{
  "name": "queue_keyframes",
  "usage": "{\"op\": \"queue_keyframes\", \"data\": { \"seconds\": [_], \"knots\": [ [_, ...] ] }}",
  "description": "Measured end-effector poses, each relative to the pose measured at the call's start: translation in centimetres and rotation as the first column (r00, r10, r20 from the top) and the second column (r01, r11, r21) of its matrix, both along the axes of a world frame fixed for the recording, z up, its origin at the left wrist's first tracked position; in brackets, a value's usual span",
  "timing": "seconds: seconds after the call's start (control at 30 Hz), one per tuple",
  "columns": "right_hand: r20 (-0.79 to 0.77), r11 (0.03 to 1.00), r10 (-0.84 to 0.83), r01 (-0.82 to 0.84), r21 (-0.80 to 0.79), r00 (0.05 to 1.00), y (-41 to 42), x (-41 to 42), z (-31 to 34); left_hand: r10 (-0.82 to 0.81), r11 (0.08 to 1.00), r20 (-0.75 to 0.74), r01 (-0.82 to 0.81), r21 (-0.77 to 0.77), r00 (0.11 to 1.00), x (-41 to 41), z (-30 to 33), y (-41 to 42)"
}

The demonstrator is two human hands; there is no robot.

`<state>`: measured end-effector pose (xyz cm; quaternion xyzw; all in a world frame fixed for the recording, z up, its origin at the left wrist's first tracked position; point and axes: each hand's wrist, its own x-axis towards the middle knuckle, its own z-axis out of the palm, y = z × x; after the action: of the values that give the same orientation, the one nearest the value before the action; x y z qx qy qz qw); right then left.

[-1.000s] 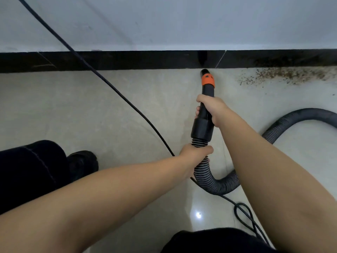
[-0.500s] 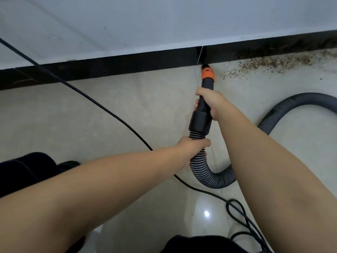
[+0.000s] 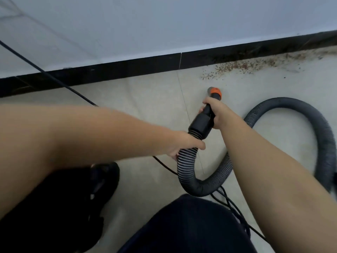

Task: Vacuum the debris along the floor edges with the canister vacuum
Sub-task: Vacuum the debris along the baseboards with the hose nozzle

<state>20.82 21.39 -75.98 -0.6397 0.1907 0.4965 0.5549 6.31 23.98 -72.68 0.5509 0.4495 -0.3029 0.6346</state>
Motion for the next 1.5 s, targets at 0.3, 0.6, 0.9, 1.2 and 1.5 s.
{"op": "queue_keyframes", "data": {
  "seconds": [0.3,0.6,0.9,1.2,1.5],
  "knots": [
    [-0.1,0.995,-0.092,0.095,0.026,0.991,1.0,0.9,1.0,-0.139,0.989,0.059,0.135,0.063,0.989,1.3,0.9,3.2],
    [0.184,0.971,-0.168,0.195,-0.137,0.968,-0.5,3.0,-2.0,0.113,0.991,0.205,-0.096,-0.094,0.972,2.5,-5.1,-1.3],
    [0.144,0.983,0.048,-0.021,-0.185,0.988,-0.6,5.6,-0.8,0.224,0.911,0.12,-0.163,-0.38,0.967,5.8,-5.9,-2.9],
    [0.013,0.944,0.278,-0.27,-0.191,0.961,2.1,4.7,0.7,0.139,0.898,0.012,-0.121,-0.423,0.99,5.7,-4.8,-1.2],
    [0.13,0.968,0.173,-0.145,-0.204,0.976,2.3,7.4,-0.7,0.129,0.915,0.08,-0.087,-0.394,0.988,8.2,-5.6,-0.2]
  ]
}}
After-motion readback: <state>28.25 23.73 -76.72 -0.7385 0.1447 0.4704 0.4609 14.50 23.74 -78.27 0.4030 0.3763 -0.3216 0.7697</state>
